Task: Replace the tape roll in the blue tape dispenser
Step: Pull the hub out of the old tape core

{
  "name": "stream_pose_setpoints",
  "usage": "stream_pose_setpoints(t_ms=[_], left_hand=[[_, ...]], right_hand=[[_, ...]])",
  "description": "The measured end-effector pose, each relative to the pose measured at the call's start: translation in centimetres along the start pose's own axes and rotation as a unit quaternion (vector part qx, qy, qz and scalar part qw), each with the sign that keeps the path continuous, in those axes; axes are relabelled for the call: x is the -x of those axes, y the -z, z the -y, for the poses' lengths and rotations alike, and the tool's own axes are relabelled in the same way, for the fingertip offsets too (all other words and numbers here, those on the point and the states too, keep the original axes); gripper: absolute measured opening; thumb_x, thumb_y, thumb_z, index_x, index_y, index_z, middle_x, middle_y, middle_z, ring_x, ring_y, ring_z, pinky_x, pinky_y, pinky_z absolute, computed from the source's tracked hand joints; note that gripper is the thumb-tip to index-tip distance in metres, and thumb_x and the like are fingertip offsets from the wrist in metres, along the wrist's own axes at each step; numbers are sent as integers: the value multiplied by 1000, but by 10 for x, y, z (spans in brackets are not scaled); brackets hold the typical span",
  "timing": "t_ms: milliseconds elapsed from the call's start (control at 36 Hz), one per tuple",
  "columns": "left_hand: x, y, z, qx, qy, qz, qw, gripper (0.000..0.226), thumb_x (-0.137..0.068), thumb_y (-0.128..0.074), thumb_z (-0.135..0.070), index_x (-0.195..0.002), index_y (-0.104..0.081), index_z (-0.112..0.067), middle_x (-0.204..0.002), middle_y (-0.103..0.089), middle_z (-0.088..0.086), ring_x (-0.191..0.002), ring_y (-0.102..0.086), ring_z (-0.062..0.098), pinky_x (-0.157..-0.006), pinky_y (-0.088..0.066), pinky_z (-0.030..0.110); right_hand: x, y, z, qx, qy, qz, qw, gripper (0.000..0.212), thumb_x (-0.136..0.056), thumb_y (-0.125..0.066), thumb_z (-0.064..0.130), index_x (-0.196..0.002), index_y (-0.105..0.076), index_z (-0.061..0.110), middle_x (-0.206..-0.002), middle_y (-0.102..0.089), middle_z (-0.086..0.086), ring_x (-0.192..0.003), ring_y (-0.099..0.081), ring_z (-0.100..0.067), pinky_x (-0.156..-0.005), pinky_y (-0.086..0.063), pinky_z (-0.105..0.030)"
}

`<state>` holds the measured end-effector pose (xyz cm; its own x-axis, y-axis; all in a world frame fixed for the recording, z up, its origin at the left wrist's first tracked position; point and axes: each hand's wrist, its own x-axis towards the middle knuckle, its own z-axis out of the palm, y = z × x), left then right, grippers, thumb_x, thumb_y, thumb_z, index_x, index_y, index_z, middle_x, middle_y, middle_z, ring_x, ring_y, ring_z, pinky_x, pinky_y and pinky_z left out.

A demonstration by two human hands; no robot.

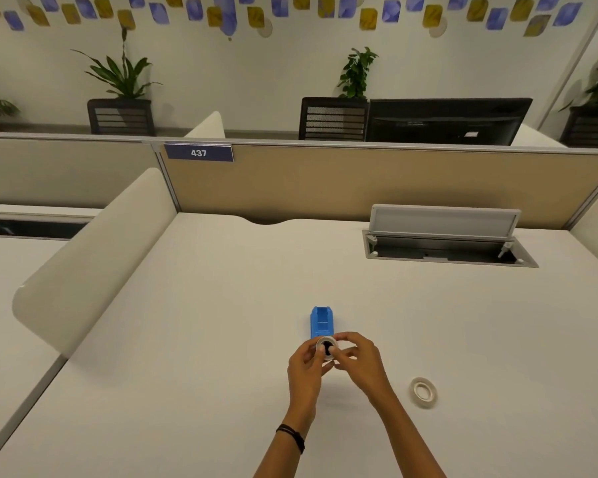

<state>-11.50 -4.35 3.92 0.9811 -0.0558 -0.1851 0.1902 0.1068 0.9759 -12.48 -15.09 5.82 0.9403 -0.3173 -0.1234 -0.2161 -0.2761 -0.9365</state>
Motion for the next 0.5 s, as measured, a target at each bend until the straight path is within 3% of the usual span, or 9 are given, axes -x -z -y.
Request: stream_pose_setpoints(t_ms=[278,500], left_hand=[[-4,4,2,-16,7,1,1000,24,-88,-58,-18,-110,-61,-11,-103,-67,7,-89,-68,18,-67,-57,17],[-5,4,2,-41,0,3,999,23,-85,-61,-22,-106,-63,-13,-104,-69,7,-88,-68,16,-67,-56,15]], right_hand=[[1,4,-1,22,10,67,997,27,-86,-59,19,-114,-58,18,-116,-60,-6,-93,-63,-20,-66,-57,-20],[0,2,0,30,23,42,998,22,-84,-62,13,-106,-62,14,-100,-63,0,-81,-63,-18,-62,-56,-19]])
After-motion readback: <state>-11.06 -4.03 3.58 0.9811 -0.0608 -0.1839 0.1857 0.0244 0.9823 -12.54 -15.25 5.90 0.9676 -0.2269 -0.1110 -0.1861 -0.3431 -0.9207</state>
